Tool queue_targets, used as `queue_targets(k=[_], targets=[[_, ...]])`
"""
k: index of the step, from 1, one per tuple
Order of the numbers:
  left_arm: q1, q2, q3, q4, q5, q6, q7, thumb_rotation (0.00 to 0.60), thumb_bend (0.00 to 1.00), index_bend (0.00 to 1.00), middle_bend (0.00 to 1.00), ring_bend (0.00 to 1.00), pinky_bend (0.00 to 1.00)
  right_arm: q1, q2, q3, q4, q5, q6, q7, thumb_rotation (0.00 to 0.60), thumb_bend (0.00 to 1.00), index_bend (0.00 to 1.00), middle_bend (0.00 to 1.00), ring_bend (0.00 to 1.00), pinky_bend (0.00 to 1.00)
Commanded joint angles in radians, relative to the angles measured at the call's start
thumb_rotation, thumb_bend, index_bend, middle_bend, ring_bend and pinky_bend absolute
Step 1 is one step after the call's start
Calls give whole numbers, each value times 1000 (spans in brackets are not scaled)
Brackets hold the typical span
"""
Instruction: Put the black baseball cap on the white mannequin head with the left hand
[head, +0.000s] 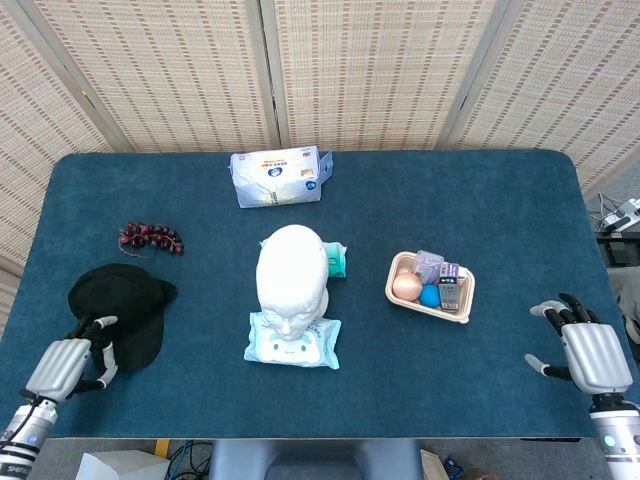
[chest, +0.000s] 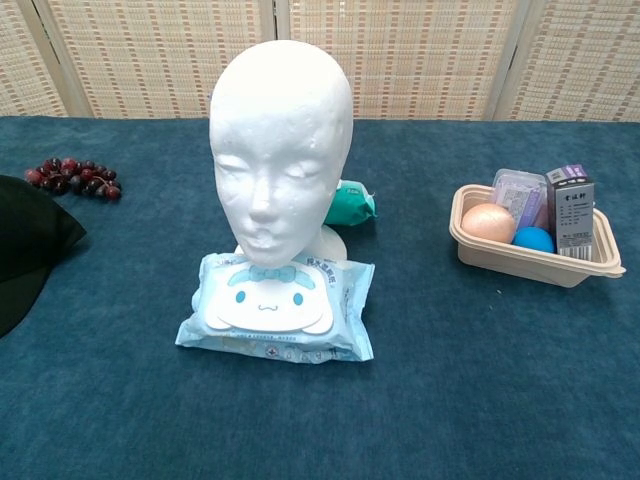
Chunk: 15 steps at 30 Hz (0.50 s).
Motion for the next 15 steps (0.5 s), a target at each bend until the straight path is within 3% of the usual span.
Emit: queue_targets(k=[1, 4, 6, 9, 15], targets=[[20, -3, 4, -4, 28, 49, 38, 600, 647, 191, 98, 120, 323, -1, 1, 0, -1, -1, 1, 2, 600, 0, 327, 304, 147, 287], [35, -21, -3, 8, 42, 95, 87, 600, 357, 250, 208, 212, 372, -2, 2, 0, -1, -4, 5, 7, 600, 0, 327, 307, 150, 287], [41, -33, -2, 17, 53, 114, 108, 600, 223, 286, 273, 254, 395, -2, 3, 0, -1, -4, 5, 9, 600, 0, 327, 308, 151, 287], [46, -57, -2, 37, 71, 136, 140, 600, 109, 331, 335, 278, 405, -2, 3, 0, 0, -3, 4, 11, 600, 0, 327, 308, 151, 287], [51, -119, 5, 91, 102, 158, 183, 600, 48, 317, 352, 280, 407, -1, 4, 0, 0, -3, 2, 13, 600, 0, 327, 309, 151, 287]])
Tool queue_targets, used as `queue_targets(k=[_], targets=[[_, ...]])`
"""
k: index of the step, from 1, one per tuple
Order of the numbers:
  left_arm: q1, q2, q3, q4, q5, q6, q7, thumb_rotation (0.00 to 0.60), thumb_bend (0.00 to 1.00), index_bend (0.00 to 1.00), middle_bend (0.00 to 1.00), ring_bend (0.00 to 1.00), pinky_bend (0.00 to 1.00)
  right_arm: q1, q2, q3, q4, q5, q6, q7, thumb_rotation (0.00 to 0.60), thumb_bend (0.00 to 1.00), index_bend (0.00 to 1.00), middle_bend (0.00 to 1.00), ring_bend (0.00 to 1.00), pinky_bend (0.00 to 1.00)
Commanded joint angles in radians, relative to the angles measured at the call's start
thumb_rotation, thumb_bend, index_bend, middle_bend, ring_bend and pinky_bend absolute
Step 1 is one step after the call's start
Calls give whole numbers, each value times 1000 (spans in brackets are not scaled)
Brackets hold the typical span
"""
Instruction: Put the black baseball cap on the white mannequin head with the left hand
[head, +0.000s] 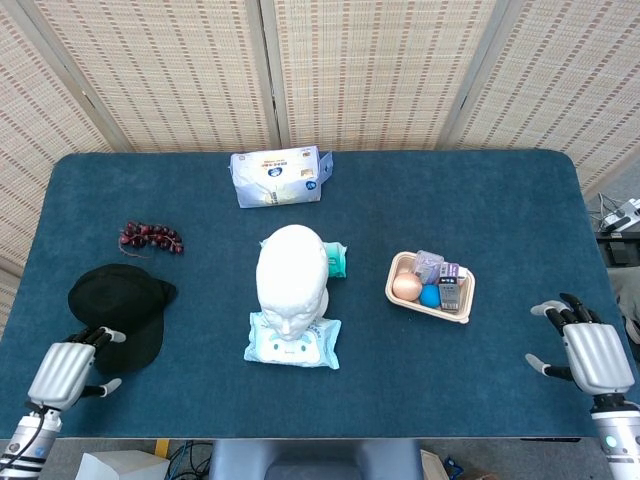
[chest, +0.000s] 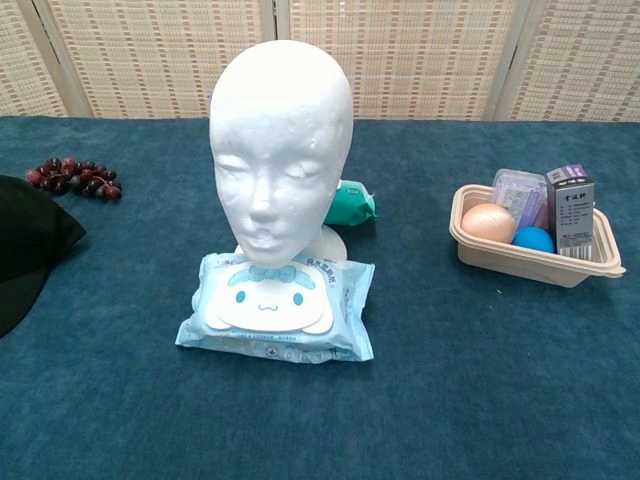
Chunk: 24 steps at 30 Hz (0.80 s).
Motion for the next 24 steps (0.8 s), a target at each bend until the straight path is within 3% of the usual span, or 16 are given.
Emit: queue_targets(k=[1, 24], targets=[[1, -34, 8, 35, 18, 0, 7, 600, 45, 317, 352, 279, 407, 0, 0, 0, 0, -1, 0, 1, 600, 0, 327, 309, 151, 287], [-7, -152, 1, 187, -4, -34, 86, 600, 33, 316, 374, 252, 407, -2, 1, -2, 0, -8, 5, 8, 600, 0, 327, 312, 153, 287]])
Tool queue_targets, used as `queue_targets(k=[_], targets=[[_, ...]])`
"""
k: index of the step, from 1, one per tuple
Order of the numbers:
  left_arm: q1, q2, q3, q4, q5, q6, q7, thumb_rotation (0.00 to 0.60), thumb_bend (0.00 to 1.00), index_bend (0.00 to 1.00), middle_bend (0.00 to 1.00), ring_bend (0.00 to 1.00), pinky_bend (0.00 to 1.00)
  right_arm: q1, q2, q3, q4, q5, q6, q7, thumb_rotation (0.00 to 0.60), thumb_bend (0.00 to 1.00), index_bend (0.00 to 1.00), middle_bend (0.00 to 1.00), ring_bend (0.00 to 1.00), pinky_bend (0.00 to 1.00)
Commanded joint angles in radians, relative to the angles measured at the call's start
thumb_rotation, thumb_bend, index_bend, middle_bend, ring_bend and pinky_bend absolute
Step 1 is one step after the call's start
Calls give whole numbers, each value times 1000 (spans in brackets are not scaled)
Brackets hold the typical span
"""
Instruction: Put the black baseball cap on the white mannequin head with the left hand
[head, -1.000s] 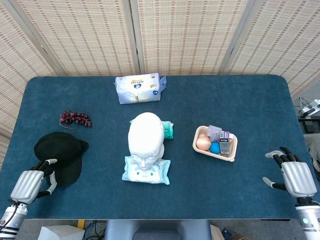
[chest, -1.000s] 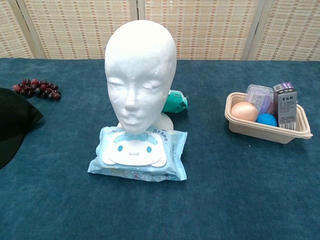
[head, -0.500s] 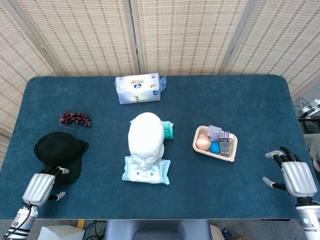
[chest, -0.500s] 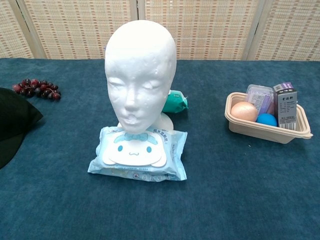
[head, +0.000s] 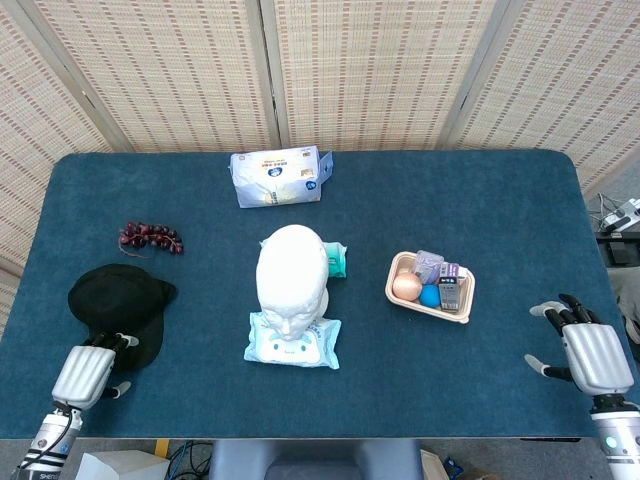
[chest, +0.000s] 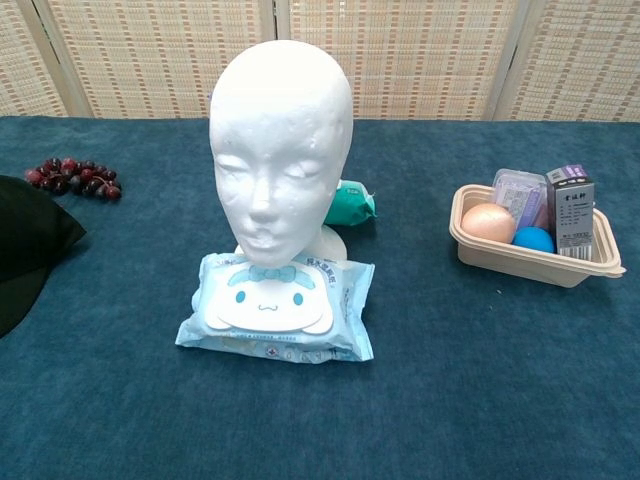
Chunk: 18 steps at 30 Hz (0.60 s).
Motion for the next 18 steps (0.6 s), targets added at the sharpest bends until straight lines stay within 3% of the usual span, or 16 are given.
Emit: queue_targets(k=[1, 18], targets=[[-1, -11, -2, 13, -2, 0, 7, 600, 32, 317, 374, 247, 407, 0, 0, 0, 0, 0, 0, 1, 600, 0, 327, 312, 153, 287], [-4, -101, -12, 161, -6, 6, -17, 600, 33, 368, 375, 229, 398, -1, 0, 0, 0, -1, 1, 3, 600, 0, 327, 312, 153, 287]])
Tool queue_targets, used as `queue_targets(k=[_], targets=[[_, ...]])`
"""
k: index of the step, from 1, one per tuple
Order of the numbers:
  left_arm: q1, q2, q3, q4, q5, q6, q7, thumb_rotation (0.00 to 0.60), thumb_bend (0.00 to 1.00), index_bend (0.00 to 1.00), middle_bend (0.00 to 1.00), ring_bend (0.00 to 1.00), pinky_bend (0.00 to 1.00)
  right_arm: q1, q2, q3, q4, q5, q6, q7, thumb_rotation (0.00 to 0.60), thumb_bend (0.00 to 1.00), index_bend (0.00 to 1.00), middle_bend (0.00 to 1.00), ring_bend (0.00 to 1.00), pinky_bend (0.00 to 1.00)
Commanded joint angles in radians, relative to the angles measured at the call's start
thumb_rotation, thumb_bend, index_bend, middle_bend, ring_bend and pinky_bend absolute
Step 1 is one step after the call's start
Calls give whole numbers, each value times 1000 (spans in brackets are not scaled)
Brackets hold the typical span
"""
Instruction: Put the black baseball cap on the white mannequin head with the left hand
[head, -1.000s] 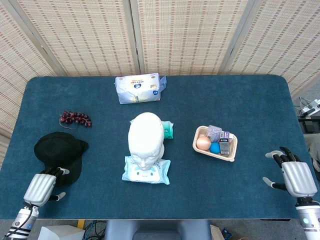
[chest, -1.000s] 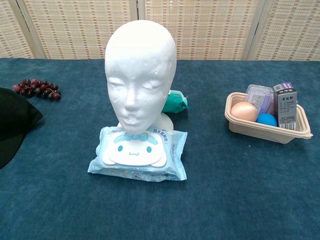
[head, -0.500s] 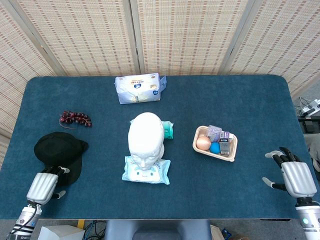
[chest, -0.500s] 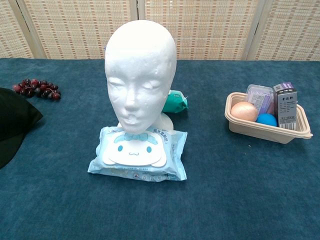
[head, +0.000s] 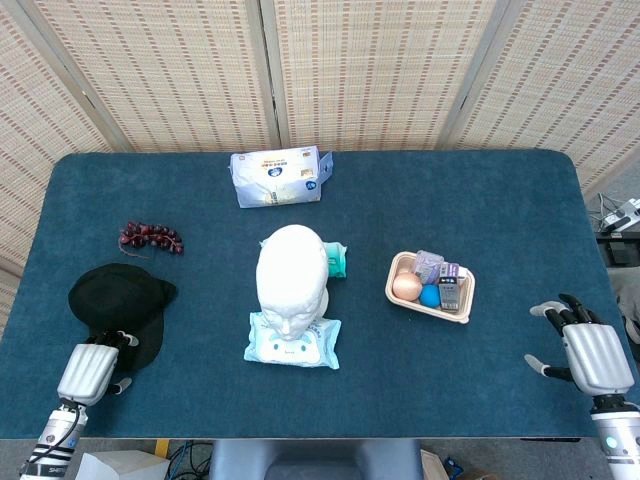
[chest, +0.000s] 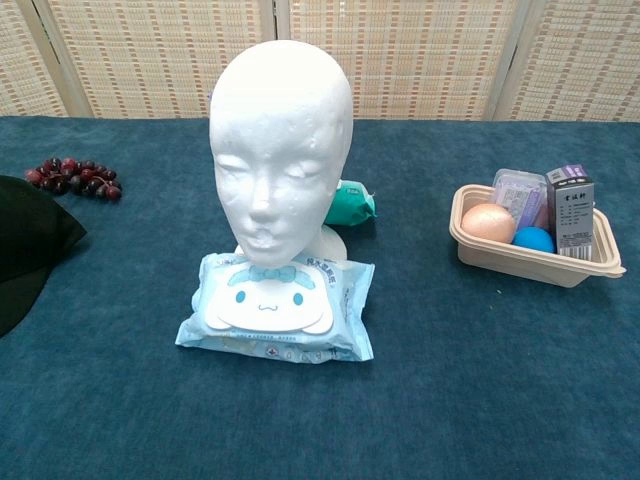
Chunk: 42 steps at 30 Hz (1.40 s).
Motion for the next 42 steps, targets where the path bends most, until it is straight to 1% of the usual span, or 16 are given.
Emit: queue_targets(k=[1, 10, 23, 37, 42], targets=[[0, -17, -2, 27, 0, 3, -6, 600, 33, 369, 375, 229, 398, 0, 0, 0, 0, 0, 0, 0, 600, 0, 327, 312, 153, 287], [1, -47, -5, 80, 2, 15, -10, 600, 33, 384, 382, 229, 393, 0, 1, 0, -1, 0, 0, 1, 600, 0, 327, 312, 153, 287], [7, -120, -29, 206, -2, 64, -38, 600, 33, 427, 422, 240, 394, 0, 2, -1, -1, 0, -2, 2, 600, 0, 327, 312, 153, 287], [9, -186, -50, 333, 18, 158, -119, 600, 34, 470, 453, 264, 394, 0, 2, -1, -1, -1, -1, 2, 600, 0, 327, 313, 154, 287], [9, -198, -54, 363, 24, 182, -147, 600, 34, 485, 461, 274, 396, 0, 2, -1, -1, -2, -1, 3, 600, 0, 327, 314, 155, 287]])
